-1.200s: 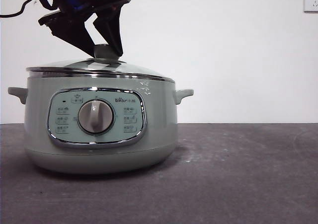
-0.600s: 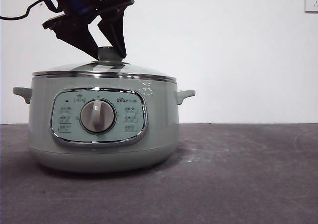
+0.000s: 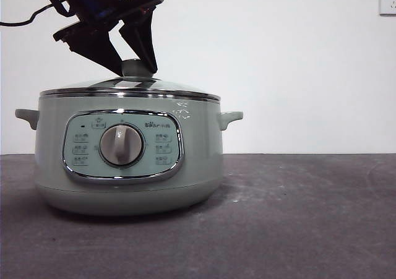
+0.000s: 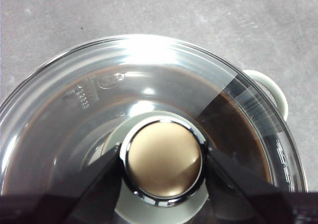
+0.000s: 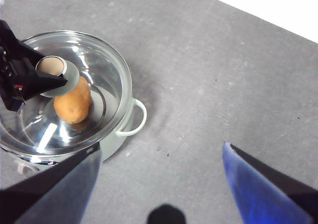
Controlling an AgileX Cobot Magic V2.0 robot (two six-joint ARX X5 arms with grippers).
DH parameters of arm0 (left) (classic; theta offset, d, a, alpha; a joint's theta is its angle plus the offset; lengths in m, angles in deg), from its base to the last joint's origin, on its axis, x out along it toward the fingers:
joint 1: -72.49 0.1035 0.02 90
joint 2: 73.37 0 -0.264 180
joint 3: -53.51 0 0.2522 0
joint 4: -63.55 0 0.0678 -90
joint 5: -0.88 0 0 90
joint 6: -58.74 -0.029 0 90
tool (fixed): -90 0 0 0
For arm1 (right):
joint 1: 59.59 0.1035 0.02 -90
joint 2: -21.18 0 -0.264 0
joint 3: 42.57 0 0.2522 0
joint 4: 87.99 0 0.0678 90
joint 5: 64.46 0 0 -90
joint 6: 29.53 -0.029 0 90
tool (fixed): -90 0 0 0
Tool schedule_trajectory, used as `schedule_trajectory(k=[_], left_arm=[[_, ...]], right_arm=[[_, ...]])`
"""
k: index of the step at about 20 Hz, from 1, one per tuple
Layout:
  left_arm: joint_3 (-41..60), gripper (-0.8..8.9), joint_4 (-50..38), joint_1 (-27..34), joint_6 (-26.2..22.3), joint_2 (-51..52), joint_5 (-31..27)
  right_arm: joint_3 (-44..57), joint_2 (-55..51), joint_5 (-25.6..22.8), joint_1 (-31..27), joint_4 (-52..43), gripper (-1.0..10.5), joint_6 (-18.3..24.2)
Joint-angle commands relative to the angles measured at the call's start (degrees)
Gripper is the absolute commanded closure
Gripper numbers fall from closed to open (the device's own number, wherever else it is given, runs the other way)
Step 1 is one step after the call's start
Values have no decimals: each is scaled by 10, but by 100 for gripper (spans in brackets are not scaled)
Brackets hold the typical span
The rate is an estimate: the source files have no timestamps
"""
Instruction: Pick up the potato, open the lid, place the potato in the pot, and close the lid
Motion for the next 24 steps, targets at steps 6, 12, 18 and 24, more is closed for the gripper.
schedule_trajectory(k=[6, 12, 18, 24], left_arm=[[19, 339, 17, -5, 8, -24, 11], [11, 340, 7, -5, 8, 2, 13], [11, 347, 14, -5, 4, 127, 13], [11, 822, 61, -5, -47, 269, -44]], right_arm=[[1, 0, -2, 1, 1, 540, -10], [1, 0, -2, 1, 3, 540, -12], [14, -9, 1, 1, 18, 542, -12], [182, -114, 1, 1, -108, 940, -8]])
